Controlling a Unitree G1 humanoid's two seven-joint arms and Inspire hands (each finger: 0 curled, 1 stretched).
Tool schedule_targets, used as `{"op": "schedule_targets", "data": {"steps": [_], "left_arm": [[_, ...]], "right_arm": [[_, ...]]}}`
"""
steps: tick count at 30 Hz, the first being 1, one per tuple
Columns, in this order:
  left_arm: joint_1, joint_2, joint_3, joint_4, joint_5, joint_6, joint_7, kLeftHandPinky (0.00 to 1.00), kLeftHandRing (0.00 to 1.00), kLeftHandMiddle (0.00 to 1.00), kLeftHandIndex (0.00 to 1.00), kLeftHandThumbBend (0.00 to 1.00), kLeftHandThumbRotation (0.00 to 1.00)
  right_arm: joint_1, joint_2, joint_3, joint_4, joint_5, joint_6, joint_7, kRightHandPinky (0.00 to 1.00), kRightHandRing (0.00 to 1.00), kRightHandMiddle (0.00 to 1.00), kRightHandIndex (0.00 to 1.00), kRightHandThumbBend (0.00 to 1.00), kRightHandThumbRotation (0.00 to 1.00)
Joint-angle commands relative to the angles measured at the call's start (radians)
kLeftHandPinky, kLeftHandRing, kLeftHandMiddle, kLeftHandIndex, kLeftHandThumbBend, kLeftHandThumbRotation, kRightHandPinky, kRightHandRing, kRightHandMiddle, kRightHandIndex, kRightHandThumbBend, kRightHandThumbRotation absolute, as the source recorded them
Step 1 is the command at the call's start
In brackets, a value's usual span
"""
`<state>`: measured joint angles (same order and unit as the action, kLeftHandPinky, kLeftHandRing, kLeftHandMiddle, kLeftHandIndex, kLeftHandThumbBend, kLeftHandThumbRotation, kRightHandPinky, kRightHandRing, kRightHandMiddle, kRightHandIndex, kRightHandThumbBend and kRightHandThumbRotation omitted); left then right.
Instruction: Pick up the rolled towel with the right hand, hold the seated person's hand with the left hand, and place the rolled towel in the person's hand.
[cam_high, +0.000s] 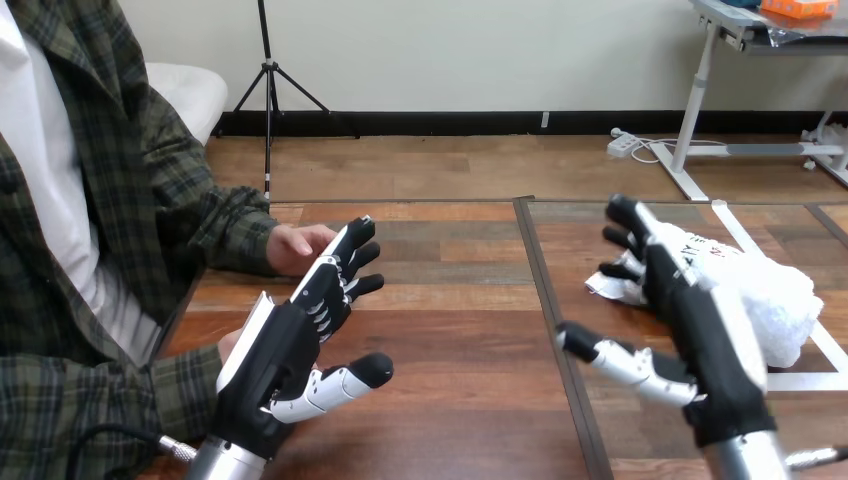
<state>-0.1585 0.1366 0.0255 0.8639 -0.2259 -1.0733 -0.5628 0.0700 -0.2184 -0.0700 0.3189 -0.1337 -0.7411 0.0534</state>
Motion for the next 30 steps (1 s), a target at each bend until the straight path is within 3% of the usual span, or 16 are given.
{"op": "schedule_targets", "data": {"steps": [1, 16, 30], "left_arm": [[-0.052, -0.014, 0.007, -0.032, 0.001, -0.004, 0.011, 0.87, 0.96, 0.98, 0.96, 1.00, 0.61], [-0.046, -0.018, 0.005, -0.035, 0.002, -0.006, 0.016, 0.88, 0.96, 0.98, 0.96, 1.00, 0.61], [-0.042, -0.026, 0.007, -0.035, 0.004, -0.008, 0.019, 0.88, 0.96, 0.98, 0.95, 1.00, 0.61]], "right_arm": [[-0.057, -0.034, -0.033, -0.127, 0.021, 0.043, -0.002, 0.79, 0.92, 0.95, 0.95, 1.00, 0.56], [-0.072, -0.080, -0.075, -0.295, 0.027, 0.211, 0.003, 0.80, 0.93, 0.95, 0.97, 1.00, 0.48], [-0.156, -0.175, -0.120, -0.260, 0.018, 0.278, 0.022, 0.83, 0.94, 0.95, 0.97, 1.00, 0.47]]}}
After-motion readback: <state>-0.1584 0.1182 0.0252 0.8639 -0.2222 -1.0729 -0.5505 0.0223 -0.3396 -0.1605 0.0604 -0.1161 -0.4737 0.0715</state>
